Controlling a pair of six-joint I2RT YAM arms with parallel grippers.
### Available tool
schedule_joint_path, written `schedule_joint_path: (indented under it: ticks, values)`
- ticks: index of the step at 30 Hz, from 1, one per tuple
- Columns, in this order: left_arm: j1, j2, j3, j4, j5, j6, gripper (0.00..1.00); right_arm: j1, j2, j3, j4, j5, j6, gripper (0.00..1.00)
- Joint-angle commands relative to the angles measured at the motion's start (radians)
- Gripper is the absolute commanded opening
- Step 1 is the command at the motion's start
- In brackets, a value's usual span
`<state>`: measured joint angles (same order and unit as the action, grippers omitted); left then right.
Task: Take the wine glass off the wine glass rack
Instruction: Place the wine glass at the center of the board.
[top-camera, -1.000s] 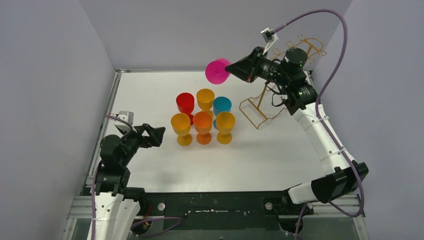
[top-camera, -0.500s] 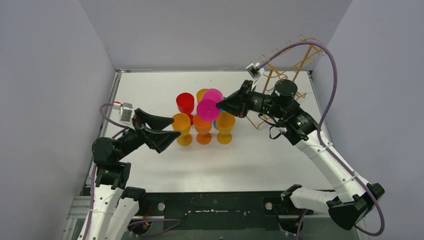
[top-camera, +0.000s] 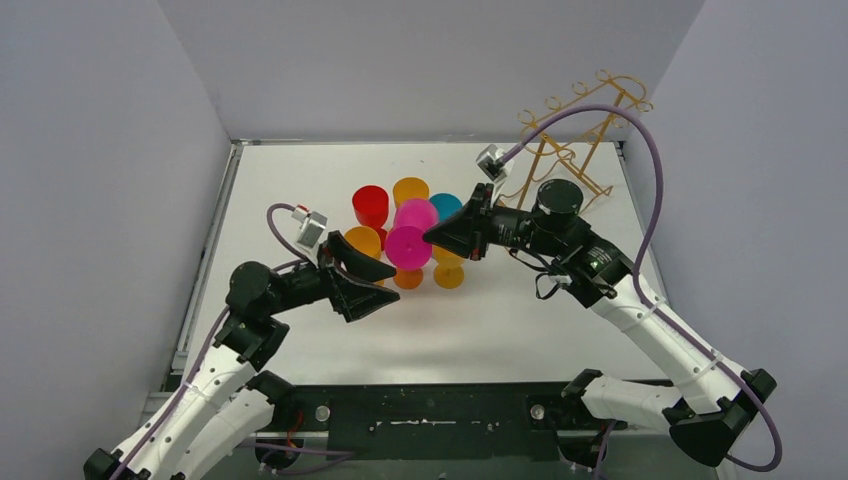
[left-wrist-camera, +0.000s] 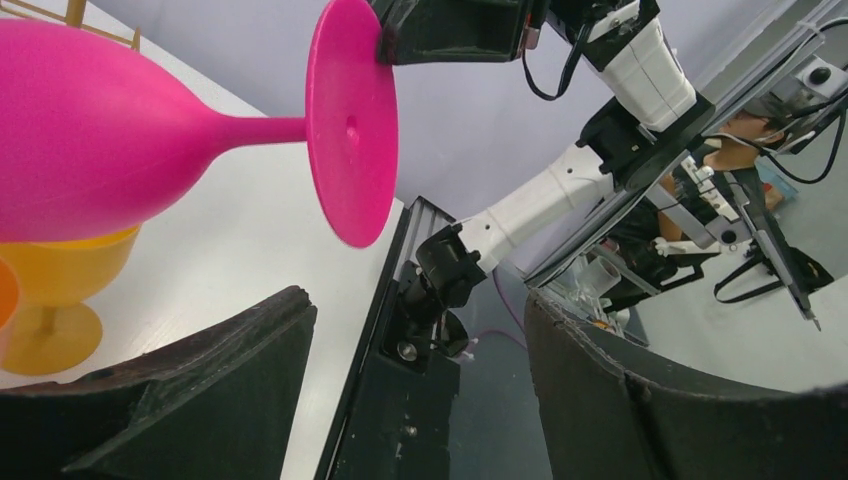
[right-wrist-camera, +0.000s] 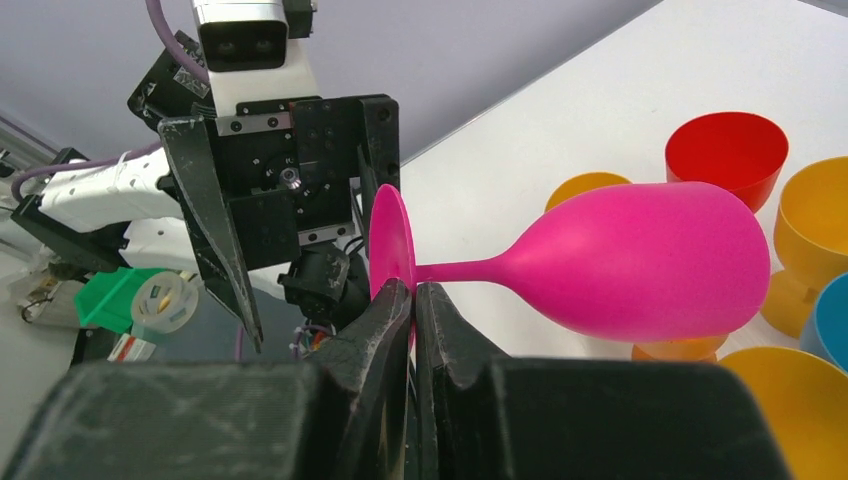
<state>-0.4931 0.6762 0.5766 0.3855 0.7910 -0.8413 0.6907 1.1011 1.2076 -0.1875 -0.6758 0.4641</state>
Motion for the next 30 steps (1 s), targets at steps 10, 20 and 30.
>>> schedule_joint_path:
  ticks: [10,20,30]
  values:
    - [-0.092,0.027,-0.03,0.099,-0.196,0.059,0.56,0.079,-0.042,-0.024,0.023,0.035,-0.049,0.0]
    - [-0.094,-0.004,-0.061,0.114,-0.163,0.052,0.18,0.121,-0.038,-0.045,0.022,0.008,-0.07,0.0]
    - [-0.103,-0.016,-0.089,0.129,-0.112,0.057,0.0,0.146,-0.07,-0.119,0.042,-0.013,-0.058,0.14]
